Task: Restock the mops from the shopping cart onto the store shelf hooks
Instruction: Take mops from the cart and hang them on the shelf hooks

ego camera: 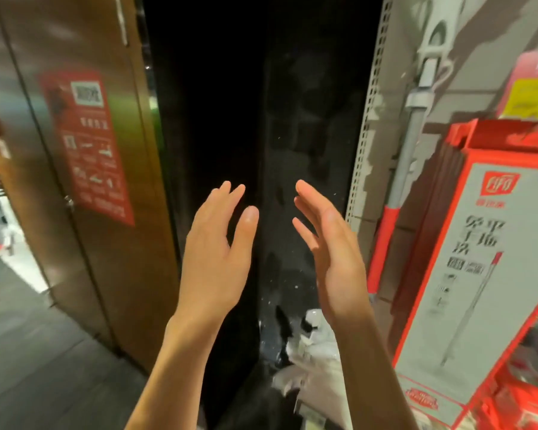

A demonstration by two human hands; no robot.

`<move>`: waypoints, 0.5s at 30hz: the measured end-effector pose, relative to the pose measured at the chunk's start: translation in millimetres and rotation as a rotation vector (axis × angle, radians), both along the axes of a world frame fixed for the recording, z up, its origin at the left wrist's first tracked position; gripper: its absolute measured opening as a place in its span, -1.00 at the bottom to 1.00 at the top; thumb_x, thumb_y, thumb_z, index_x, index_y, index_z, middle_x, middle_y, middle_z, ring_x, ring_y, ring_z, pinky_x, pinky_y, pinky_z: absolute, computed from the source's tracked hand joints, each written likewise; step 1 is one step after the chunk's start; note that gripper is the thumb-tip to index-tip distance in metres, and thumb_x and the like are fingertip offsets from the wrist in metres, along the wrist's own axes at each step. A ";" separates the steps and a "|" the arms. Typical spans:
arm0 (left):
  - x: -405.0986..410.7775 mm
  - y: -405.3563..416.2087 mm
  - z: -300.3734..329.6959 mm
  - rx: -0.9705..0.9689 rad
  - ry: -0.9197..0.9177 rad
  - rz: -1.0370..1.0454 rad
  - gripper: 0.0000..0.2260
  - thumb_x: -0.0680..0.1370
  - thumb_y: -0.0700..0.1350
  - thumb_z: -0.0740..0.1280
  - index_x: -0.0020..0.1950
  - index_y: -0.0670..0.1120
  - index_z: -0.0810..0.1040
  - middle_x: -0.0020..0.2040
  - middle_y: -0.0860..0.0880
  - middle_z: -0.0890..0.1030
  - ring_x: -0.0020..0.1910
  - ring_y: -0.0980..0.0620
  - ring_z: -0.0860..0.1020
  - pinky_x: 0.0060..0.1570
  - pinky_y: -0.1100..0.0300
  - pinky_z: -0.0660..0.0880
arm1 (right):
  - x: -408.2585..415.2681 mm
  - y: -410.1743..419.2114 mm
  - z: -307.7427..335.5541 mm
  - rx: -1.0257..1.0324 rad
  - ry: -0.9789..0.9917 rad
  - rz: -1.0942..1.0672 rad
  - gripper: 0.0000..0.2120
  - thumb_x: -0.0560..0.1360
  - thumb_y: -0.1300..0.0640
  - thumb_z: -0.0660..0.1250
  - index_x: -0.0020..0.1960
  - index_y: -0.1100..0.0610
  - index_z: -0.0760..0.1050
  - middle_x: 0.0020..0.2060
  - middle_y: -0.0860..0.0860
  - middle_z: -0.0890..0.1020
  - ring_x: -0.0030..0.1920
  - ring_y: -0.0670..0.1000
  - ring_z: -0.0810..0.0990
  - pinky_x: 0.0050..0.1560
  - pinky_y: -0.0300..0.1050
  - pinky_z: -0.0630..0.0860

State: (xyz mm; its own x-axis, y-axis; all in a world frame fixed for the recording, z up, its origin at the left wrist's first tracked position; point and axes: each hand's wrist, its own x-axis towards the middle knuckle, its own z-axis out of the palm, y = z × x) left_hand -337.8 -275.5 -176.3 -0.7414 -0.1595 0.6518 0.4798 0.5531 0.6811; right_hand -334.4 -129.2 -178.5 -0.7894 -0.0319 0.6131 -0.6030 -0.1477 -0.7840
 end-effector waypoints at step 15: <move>225.5 -181.2 -110.8 -0.132 -0.353 0.574 -0.38 0.57 0.32 0.06 0.59 0.11 0.24 0.63 0.13 0.12 0.60 0.19 -0.03 0.55 0.12 -0.03 | 148.4 -191.5 -108.0 0.524 -0.066 0.070 -0.57 0.51 -0.36 0.13 0.36 -0.47 0.16 0.46 -0.47 0.10 0.43 -0.49 0.05 0.16 -0.72 -0.02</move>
State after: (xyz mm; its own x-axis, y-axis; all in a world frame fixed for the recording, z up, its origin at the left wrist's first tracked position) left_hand -112.3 -456.7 -287.1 -0.7347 -0.5265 0.4277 -0.1527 0.7427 0.6520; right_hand -186.0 -320.7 -286.5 -0.8110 -0.3740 0.4499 -0.5523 0.2358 -0.7996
